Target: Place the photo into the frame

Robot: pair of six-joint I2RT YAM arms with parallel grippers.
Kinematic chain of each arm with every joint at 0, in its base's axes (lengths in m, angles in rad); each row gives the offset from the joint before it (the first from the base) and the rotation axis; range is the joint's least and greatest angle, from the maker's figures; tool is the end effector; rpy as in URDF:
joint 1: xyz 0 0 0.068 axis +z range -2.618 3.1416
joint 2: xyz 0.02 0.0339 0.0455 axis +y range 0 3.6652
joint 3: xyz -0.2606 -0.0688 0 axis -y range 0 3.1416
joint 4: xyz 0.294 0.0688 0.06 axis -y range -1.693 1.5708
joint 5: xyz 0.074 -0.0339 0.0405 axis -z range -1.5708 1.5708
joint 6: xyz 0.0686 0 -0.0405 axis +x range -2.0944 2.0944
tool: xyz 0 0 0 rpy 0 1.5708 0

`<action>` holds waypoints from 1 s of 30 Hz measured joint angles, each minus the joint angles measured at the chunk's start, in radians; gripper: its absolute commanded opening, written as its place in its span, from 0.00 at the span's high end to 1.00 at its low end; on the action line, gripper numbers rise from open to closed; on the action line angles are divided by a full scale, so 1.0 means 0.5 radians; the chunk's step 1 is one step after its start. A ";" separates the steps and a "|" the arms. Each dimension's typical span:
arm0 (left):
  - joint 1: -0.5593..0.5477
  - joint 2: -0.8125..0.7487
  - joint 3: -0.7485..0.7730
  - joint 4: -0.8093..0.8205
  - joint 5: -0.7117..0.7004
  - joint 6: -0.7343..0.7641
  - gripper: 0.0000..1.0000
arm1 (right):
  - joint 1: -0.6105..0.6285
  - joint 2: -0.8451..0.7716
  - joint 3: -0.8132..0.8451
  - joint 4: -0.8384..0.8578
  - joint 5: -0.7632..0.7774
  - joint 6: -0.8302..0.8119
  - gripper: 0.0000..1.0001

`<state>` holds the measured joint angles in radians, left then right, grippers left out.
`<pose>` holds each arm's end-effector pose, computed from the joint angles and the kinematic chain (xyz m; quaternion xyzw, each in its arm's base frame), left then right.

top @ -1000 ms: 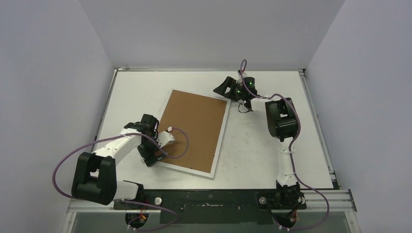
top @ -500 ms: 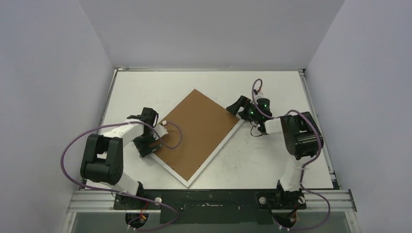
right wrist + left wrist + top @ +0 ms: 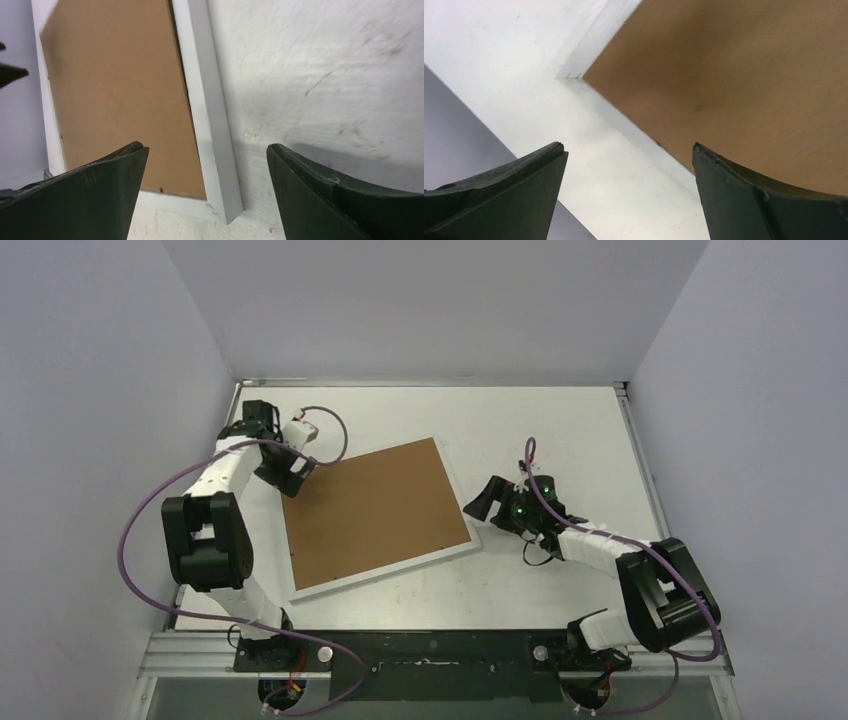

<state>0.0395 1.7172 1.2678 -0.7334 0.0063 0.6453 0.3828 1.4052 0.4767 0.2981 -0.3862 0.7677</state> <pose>0.4025 0.0155 0.1656 0.2933 0.9364 0.0618 0.1826 0.2801 0.1406 0.0900 0.0820 0.8754 0.3854 0.2800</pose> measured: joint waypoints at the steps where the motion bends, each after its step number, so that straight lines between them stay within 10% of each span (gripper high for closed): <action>1: 0.053 0.001 0.053 -0.035 0.058 -0.021 0.04 | -0.042 -0.027 0.043 -0.078 0.002 -0.009 0.08; 12: 0.260 0.098 0.637 -0.205 0.256 -0.465 0.04 | -0.218 0.523 0.752 -0.031 -0.019 -0.103 0.07; 20: 0.312 0.401 0.315 -0.251 0.475 -0.769 0.01 | -0.122 0.867 0.959 -0.007 -0.050 -0.105 0.06; 30: 0.294 0.555 0.357 -0.169 0.457 -0.944 0.36 | -0.072 0.925 0.971 0.114 -0.114 -0.099 0.03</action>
<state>0.1867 1.9949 1.4464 -0.8181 0.2348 0.1734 0.3470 1.8675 0.9623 0.3553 -0.4431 0.7181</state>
